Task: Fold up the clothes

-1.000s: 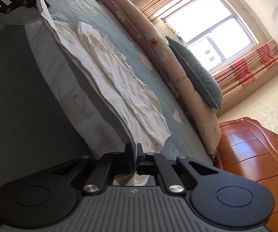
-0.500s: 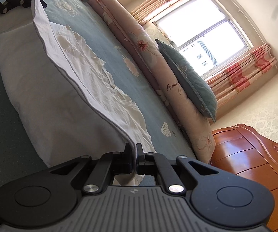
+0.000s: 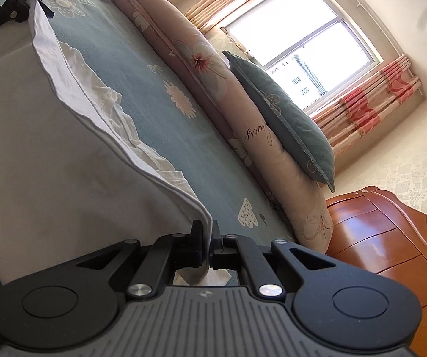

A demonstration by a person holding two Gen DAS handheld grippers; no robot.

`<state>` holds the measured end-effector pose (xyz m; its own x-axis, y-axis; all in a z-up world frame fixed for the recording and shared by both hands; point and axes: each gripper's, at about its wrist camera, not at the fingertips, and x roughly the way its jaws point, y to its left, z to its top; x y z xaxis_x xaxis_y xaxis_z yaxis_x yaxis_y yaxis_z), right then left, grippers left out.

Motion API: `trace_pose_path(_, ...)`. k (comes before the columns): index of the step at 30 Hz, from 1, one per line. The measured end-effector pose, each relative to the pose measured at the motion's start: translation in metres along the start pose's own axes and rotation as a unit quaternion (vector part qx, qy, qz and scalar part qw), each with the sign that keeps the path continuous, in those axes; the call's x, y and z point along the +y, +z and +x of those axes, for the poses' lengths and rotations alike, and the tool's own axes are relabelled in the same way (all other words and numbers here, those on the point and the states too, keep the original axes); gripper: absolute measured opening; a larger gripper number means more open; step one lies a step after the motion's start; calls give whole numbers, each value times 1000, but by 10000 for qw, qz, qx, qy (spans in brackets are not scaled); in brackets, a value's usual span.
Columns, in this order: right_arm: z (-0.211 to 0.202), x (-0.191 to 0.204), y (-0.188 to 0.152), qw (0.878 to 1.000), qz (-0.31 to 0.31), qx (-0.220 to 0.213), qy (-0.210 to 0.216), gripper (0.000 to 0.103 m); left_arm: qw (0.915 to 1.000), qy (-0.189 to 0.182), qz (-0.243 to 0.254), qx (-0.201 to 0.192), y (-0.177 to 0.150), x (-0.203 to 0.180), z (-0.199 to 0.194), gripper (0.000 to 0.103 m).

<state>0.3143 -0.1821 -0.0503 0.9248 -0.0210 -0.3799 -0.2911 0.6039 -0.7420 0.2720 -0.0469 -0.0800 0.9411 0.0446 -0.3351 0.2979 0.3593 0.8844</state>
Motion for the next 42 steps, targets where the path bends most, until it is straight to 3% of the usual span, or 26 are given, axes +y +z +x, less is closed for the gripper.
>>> trace_pose_path(11, 57, 13, -7, 9993, -69, 182, 304, 6, 9981, -509, -321, 149, -10, 0, 44, 12)
trace_pose_path(12, 61, 16, -9, 9993, -39, 194, 312, 11, 9975, -571, -375, 170, -11, -1, 46, 13)
trace_pose_path(14, 64, 19, -11, 9995, 0, 195, 248, 33, 9954, -716, -598, 227, -13, 1, 46, 13)
trace_pose_path(15, 65, 21, -12, 9996, 8, 192, 210, 50, 9939, -790, -721, 257, -14, 3, 46, 13)
trace_pose_path(17, 62, 20, -14, 9997, 13, 146, 185, 58, 9897, -960, -1021, 283, -17, 10, 44, 14)
trace_pose_path(19, 56, 18, -14, 9998, 16, 75, 193, 65, 9824, -1173, -1433, 243, -22, 24, 40, 23)
trace_pose_path(21, 46, 15, -15, 9997, 28, -20, 260, 69, 9729, -1383, -1842, 203, -27, 38, 35, 44)
trace_pose_path(25, 39, 3, -14, 9990, 248, -99, 347, 70, 9487, -1731, -2635, 234, -38, 62, 39, 45)
trace_pose_path(28, 57, -8, -9, 9981, 543, 31, 279, 70, 9362, -1675, -3048, 497, -44, 72, 62, 45)
trace_pose_path(31, 84, -21, -1, 9947, 915, 193, 438, 70, 9048, -1901, -3732, 773, -55, 87, 94, 45)
trace_pose_path(34, 115, -32, 5, 9884, 1265, 405, 732, 70, 8654, -2219, -4370, 1041, -67, 98, 123, 45)
trace_pose_path(38, 134, -47, 9, 9801, 1646, 397, 1040, 70, 8232, -2538, -4990, 945, -84, 111, 133, 45)
trace_pose_path(42, 125, -71, 12, 9750, 1972, 175, 1008, 71, 8138, -2378, -5250, 742, -93, 132, 123, 54)
